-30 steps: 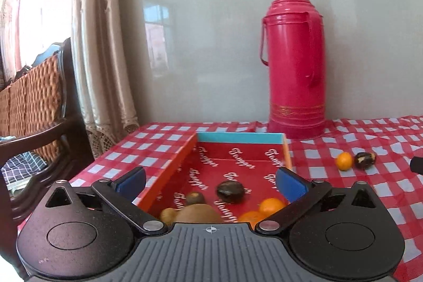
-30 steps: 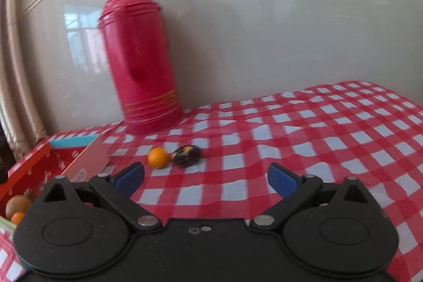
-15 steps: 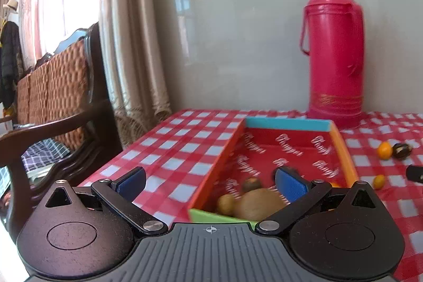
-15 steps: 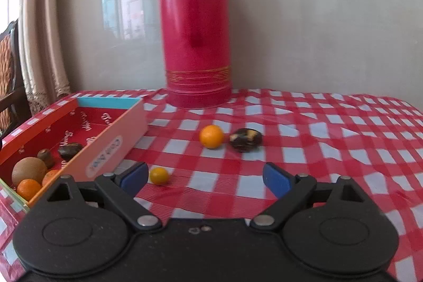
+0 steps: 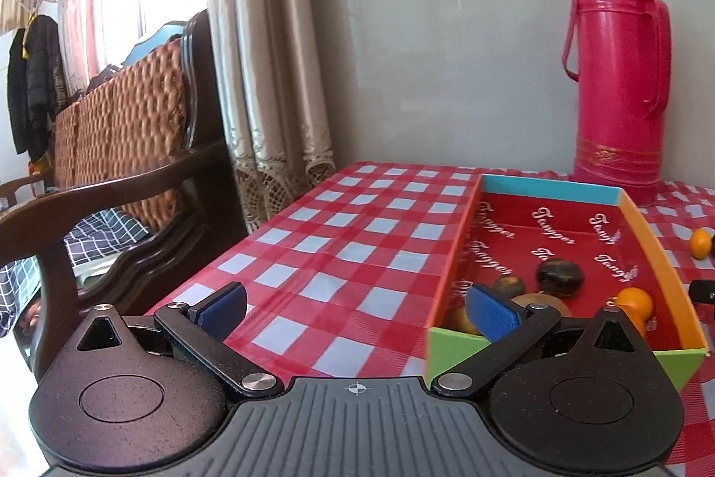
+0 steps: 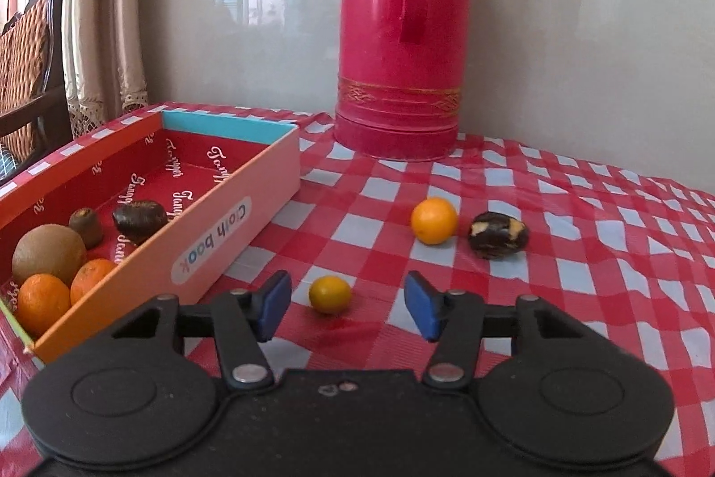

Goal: Organize fruits
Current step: 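Move the right tool to the small yellow fruit and close on it, then carry the yellow fruit with the right tool into the box and release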

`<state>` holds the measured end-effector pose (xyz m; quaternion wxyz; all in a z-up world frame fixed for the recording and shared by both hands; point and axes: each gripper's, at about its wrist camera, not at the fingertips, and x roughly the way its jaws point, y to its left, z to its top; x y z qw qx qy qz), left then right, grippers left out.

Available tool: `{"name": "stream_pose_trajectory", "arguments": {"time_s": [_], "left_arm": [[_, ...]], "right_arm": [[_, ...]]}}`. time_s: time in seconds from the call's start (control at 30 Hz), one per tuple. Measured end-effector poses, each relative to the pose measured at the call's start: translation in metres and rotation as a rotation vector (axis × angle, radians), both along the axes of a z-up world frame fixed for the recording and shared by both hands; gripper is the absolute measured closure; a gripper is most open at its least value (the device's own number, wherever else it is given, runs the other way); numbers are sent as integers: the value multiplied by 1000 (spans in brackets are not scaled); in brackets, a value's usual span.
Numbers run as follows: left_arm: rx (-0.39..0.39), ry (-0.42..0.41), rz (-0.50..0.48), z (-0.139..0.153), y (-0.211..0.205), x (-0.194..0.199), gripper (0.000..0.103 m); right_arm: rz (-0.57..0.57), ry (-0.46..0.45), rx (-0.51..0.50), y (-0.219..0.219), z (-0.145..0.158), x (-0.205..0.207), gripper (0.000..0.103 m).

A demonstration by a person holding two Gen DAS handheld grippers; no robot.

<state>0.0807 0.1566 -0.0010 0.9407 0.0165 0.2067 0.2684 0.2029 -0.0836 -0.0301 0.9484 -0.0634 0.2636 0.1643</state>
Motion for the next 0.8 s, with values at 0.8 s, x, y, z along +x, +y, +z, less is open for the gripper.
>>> {"name": "stream_pose_trajectory", "arguments": {"time_s": [0.8], "left_arm": [[-13,-8,18,0,13,-12,0]], "right_arm": [[30,-4,-15,15,24,-9,89]]}}
